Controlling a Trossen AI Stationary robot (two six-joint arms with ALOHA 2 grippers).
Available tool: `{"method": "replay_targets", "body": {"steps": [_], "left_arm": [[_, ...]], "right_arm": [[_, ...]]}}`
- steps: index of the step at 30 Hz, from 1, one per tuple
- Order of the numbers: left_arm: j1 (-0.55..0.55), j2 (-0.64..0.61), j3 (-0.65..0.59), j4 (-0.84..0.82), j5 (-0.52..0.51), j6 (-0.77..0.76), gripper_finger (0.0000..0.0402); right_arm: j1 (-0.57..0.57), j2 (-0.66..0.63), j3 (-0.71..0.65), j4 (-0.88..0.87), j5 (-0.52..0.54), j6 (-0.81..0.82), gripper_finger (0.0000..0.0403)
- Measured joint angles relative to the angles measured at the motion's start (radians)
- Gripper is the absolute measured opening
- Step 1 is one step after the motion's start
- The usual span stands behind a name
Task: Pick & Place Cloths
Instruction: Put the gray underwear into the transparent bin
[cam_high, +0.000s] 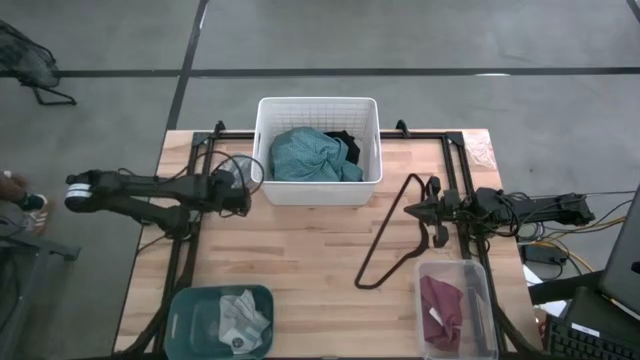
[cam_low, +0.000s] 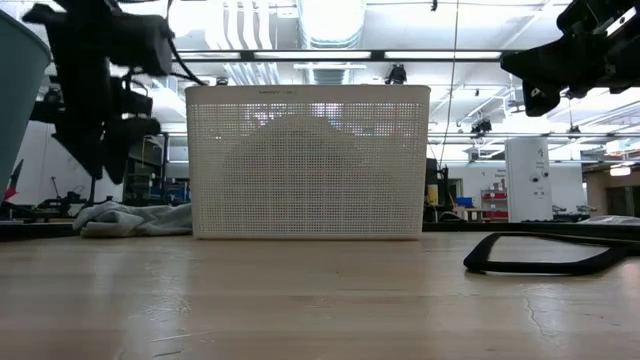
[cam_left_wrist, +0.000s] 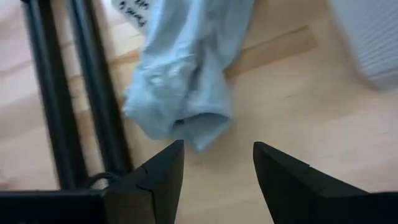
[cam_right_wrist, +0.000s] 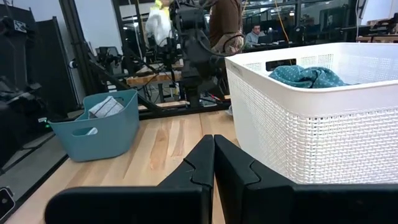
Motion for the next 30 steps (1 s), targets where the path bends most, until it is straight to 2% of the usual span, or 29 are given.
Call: {"method": "replay_targets", "body": {"steps": [8, 14, 19, 25, 30], "left_arm": [[0.061, 0.004, -0.077, 0.039, -0.079, 0.002, 0.0197], [0.061, 0.005, -0.098, 0.12, -0.046, 0.242, 0.0197], [0.074, 0.008, -0.132, 0.219, -0.072, 0.319, 0.0197], [0.076, 0.008, -0.256, 0.392, -0.077, 0.392, 0.0197], [0.083, 0.008, -0.337, 0.461, -0.078, 0.336, 0.0197]], "right_arm": [[0.0, 0.0, 0.0, 0.0, 0.0, 0.0, 0.0008], [0.0, 0.0, 0.0, 0.0, 0.0, 0.0, 0.0008], [0.0, 0.0, 0.0, 0.0, 0.0, 0.0, 0.0008], [0.0, 0.0, 0.0, 0.0, 0.0, 0.0, 0.0008], [0.0, 0.0, 0.0, 0.0, 0.0, 0.0, 0.0008]]}}
